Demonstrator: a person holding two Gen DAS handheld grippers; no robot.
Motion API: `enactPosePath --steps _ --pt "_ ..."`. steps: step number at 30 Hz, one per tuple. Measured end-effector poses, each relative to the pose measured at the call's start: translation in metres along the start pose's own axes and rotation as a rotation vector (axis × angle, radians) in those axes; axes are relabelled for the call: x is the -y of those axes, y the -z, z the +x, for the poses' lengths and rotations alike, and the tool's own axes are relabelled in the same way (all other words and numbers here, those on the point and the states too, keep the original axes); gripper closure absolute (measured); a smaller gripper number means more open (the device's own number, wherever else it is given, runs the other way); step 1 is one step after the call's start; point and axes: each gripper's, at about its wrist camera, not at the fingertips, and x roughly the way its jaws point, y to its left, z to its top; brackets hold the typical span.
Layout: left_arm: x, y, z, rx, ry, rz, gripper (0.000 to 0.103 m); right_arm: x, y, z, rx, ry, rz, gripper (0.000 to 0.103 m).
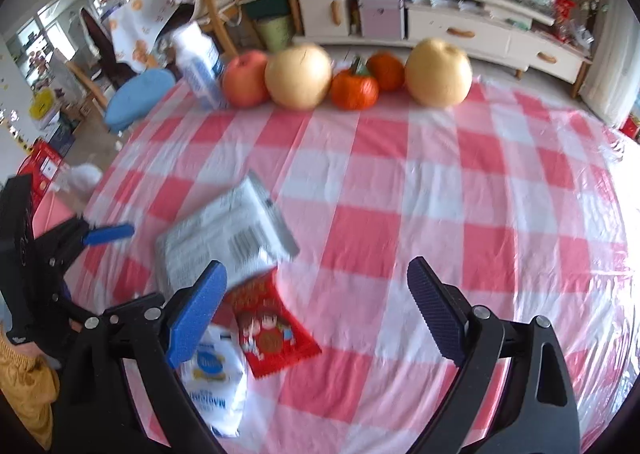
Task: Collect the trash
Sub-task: 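Reach the left gripper to the grey packet while the right gripper approaches the red envelope, then grasp the grey packet with the left gripper while the right gripper grasps the red cartoon snack packet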
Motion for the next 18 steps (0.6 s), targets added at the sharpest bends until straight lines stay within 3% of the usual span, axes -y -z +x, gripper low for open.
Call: enactPosePath --steps 4,7,12,18 --pt "0.012 -0.005 0.016 -0.038 0.019 0.050 0.016 -0.001 0.011 0.009 -0.062 -0.048 -0.034 0.011" --pt "0.017 -0.010 0.025 -0.047 -0.015 0.082 0.016 -0.002 0.016 0.013 -0.095 -0.091 -0.045 0.018" --pt "0.011 -0.018 0.030 -0.029 0.008 0.059 0.014 -0.007 0.017 0.014 -0.107 -0.104 -0.079 0.019" --pt "0.017 -0.029 0.040 -0.029 -0.006 0.126 0.011 -0.016 0.022 0.019 -0.134 -0.104 -0.133 0.025"
